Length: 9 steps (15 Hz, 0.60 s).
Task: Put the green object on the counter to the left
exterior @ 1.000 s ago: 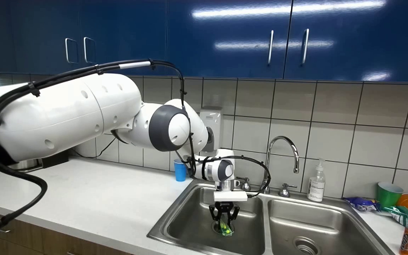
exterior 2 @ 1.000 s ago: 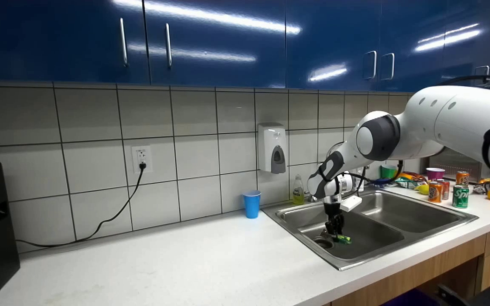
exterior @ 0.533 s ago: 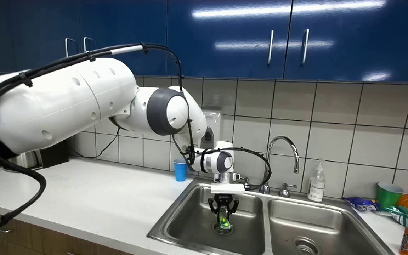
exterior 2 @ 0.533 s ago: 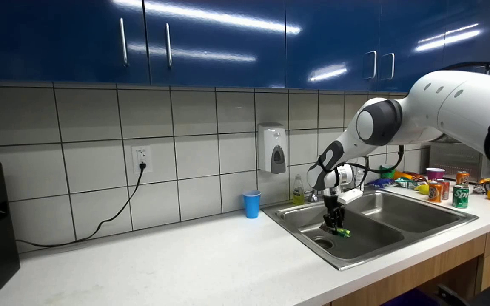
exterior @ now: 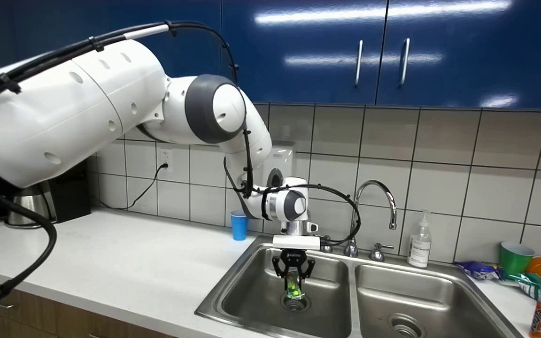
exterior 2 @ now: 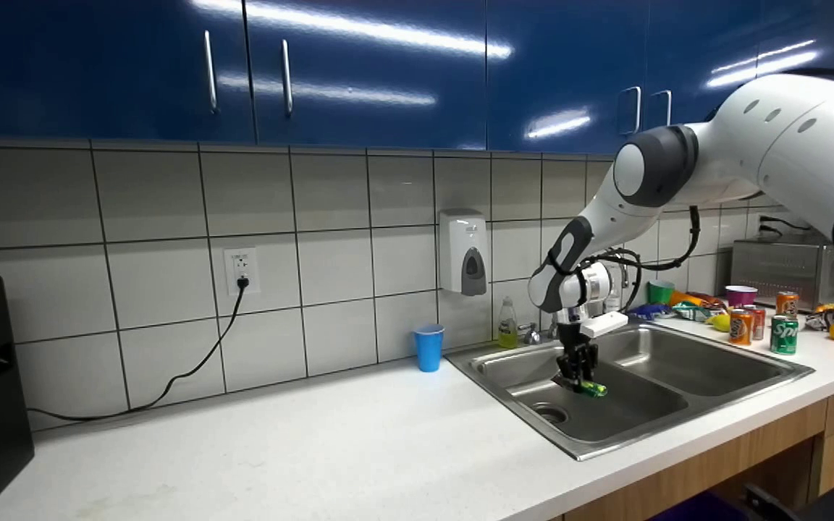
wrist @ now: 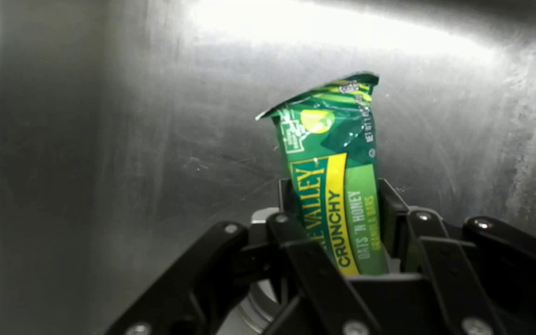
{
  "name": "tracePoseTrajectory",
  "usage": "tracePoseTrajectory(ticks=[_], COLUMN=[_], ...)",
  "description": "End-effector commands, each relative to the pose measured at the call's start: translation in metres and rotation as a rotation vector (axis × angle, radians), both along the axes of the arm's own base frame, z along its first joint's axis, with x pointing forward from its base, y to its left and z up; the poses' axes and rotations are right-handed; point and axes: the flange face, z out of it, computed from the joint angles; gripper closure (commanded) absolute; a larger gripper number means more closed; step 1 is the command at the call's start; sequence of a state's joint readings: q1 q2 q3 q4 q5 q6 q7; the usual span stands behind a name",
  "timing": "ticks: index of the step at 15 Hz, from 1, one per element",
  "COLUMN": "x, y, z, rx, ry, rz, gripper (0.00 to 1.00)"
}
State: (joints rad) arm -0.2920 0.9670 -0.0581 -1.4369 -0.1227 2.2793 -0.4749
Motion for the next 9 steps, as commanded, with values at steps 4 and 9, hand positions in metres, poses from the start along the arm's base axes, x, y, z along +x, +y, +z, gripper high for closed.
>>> tracePoseTrajectory(ticks=[4, 9], x=[-0.042, -0.065], y=[0.023, 0.046], z=[0.044, 0.070], rx=[-0.021, -0.021], ry=[0.000, -0.001], rz=[-0.019, -0.002], gripper=[0.82, 0.82])
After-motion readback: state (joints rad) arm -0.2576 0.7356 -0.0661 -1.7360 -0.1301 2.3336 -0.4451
